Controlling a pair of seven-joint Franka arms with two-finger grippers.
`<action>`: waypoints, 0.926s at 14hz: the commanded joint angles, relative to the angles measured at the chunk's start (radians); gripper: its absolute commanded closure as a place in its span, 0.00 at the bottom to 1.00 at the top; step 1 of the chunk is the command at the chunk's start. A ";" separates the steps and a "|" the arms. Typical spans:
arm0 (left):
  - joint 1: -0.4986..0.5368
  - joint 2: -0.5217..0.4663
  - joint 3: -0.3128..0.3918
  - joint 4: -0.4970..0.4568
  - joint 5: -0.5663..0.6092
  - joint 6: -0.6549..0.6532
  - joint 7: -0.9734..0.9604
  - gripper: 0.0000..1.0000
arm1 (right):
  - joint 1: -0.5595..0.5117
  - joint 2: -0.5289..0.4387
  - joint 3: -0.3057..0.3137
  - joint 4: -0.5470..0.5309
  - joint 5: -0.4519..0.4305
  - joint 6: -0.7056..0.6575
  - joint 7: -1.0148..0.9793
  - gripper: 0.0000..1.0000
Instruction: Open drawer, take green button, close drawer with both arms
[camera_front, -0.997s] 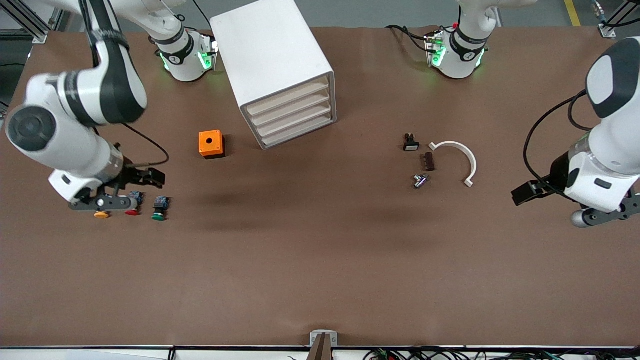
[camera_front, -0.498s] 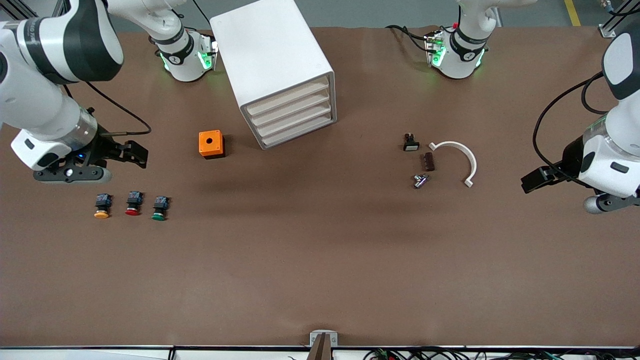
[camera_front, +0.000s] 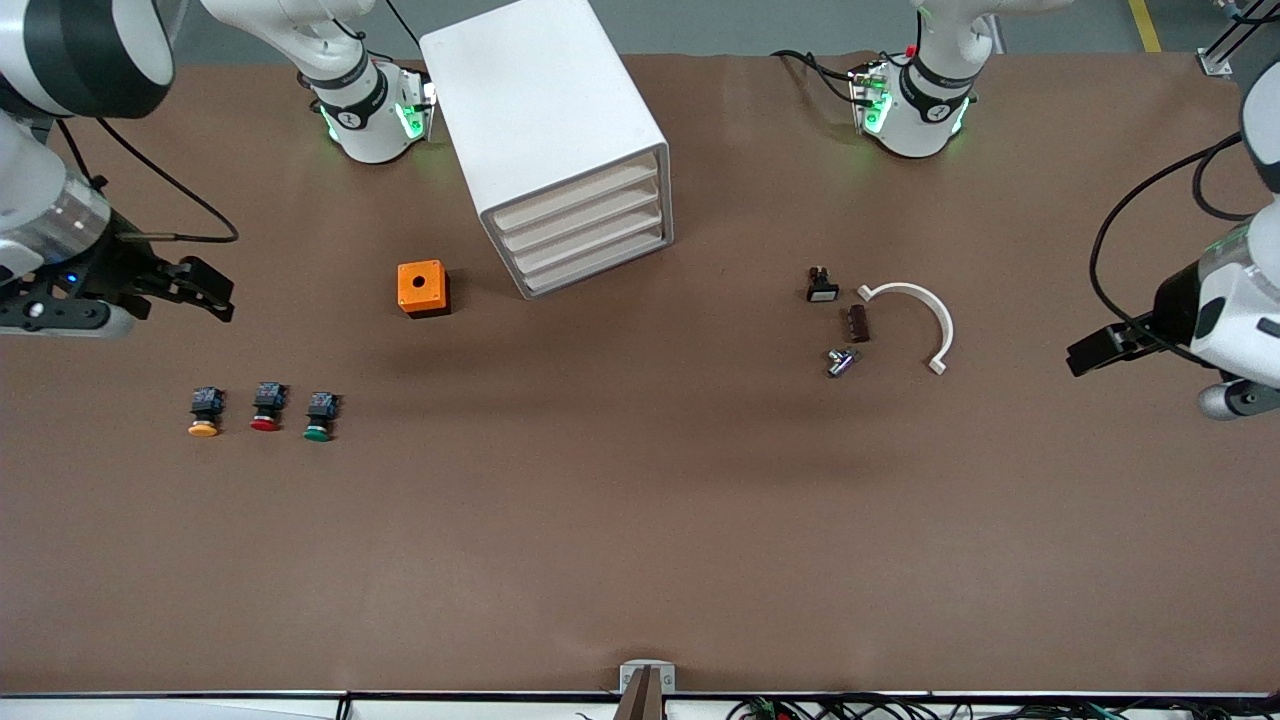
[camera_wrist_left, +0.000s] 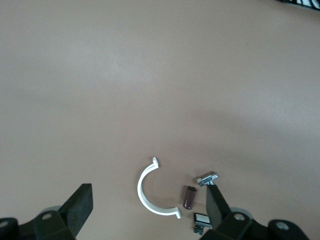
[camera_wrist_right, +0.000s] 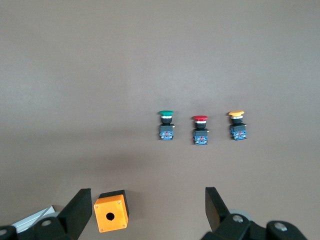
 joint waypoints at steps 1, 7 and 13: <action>0.003 -0.069 -0.009 -0.024 0.004 -0.080 0.042 0.00 | -0.112 -0.022 0.104 -0.011 -0.003 -0.004 -0.010 0.00; 0.004 -0.126 -0.014 -0.059 -0.001 -0.102 0.045 0.00 | -0.119 -0.032 0.113 0.011 -0.002 -0.006 -0.013 0.00; 0.030 -0.166 -0.012 -0.110 0.001 -0.063 0.143 0.00 | -0.117 -0.031 0.115 0.047 -0.003 -0.056 -0.011 0.00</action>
